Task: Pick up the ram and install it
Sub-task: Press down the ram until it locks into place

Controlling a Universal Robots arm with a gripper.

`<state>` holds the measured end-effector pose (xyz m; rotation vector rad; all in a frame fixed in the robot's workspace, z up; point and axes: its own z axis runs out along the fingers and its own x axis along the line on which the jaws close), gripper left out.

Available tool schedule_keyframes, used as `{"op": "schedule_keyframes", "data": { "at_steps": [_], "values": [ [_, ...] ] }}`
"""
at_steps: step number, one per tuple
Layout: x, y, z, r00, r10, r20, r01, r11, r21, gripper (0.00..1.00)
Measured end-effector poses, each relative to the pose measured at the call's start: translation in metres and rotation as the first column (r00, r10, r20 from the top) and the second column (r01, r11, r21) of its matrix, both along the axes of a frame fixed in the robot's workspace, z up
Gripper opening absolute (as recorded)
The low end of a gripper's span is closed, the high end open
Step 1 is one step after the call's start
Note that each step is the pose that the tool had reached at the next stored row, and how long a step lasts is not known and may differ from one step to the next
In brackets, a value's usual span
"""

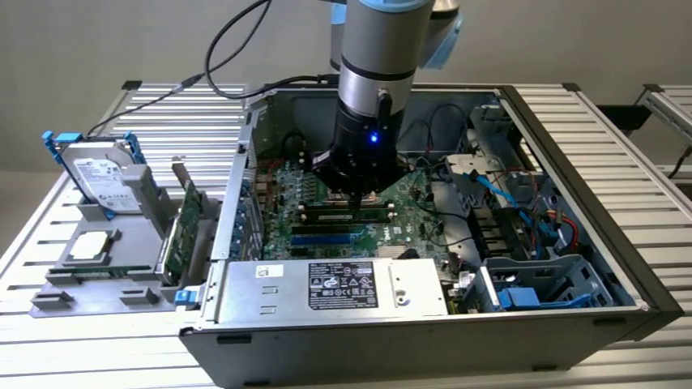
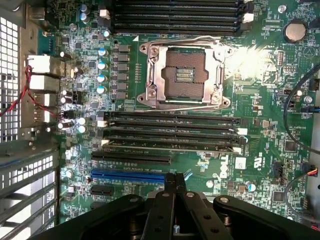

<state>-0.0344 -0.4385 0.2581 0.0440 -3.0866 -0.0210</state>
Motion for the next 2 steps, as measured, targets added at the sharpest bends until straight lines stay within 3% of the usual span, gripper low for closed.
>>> {"op": "schedule_keyframes", "data": {
  "at_steps": [2],
  "values": [
    [0.0000,0.0000,0.0000,1.0000,0.000,0.0000,0.000,1.0000,0.0000,0.11]
  ]
}}
